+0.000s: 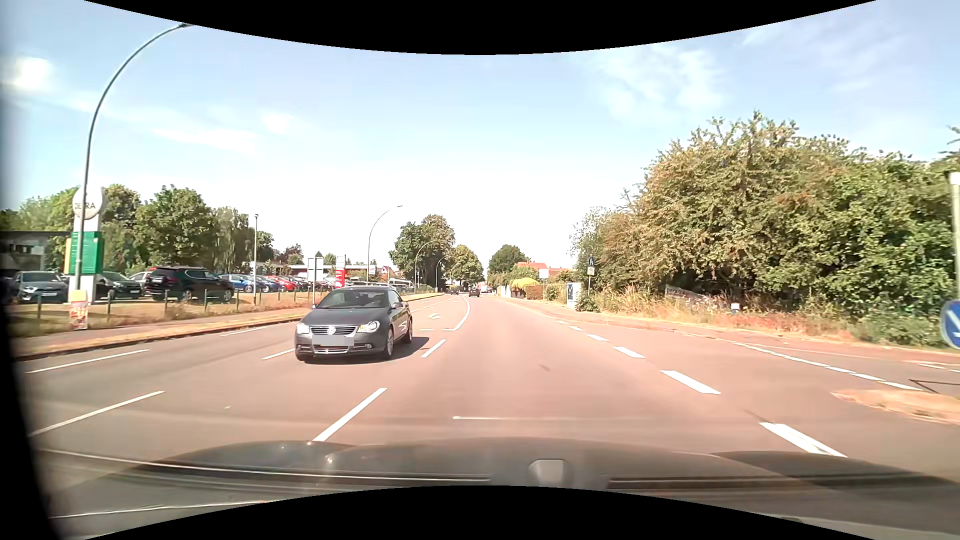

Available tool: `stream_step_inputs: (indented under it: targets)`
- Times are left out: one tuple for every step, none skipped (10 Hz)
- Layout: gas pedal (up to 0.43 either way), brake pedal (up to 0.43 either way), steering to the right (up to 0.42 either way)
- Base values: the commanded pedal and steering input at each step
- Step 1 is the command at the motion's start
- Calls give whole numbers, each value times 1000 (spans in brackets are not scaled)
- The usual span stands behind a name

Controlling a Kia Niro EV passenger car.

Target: Follow the waypoints while adhering to traffic rules and regulations

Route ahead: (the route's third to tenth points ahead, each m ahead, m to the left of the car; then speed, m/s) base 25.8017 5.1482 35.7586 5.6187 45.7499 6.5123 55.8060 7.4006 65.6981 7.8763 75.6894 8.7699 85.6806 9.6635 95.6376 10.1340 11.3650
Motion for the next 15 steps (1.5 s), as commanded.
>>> stream_step_inputs:
  targets:
    - [189, 12, -11]
    - [189, 6, -11]
    - [189, 0, -11]
    - [189, 6, -11]
    - [197, 6, -11]
    - [197, 6, -11]
    - [197, 6, -11]
    - [197, 6, -11]
    - [197, 6, -11]
    - [197, 6, -11]
    - [209, 0, -8]
    - [220, 6, -5]
    - [220, 6, -5]
    - [220, 6, -4]
    - [228, 6, -4]
